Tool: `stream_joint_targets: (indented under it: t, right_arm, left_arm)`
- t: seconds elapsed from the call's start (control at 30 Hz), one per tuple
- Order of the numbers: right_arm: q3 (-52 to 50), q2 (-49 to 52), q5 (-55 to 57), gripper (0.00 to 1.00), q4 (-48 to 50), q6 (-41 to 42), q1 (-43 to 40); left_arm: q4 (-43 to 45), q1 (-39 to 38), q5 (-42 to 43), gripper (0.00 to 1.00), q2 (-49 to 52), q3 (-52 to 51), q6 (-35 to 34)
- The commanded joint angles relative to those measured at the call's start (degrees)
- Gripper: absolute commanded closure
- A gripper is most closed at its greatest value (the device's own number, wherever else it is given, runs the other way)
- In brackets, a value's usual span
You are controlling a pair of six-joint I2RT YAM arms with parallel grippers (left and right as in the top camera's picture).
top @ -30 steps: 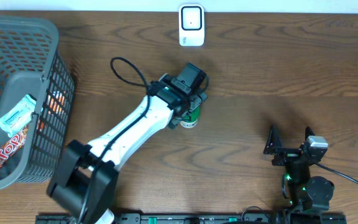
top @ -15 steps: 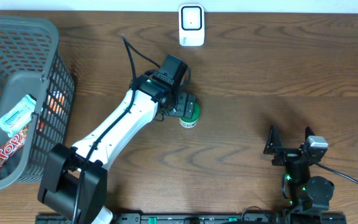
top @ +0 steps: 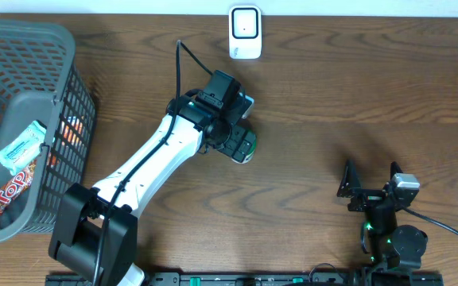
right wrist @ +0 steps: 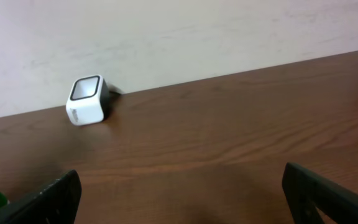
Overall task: Scan the item barcode
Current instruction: 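Lower the jar onto the table and open the left gripper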
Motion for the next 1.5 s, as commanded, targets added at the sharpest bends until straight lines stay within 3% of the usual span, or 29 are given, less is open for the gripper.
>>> stream_joint_targets:
  t: [0.0,0.83,1.47]
  right_arm:
    - [-0.2,-0.3,0.3,0.01,-0.1,-0.6,0.4]
    - [-0.2,-0.3,0.3,0.01,-0.1,-0.7,0.4]
    - [-0.2,-0.3,0.3,0.01,-0.1,-0.6,0.4]
  left_arm:
    - [1.3,-0.1,0.8,0.02,0.8,1.3,1.8]
    - [6.2,-2.8,0.9,0.02,8.9,1.3,1.4]
    - [-1.1,0.1,-4.2,0.02,6.5,5.4,0.7]
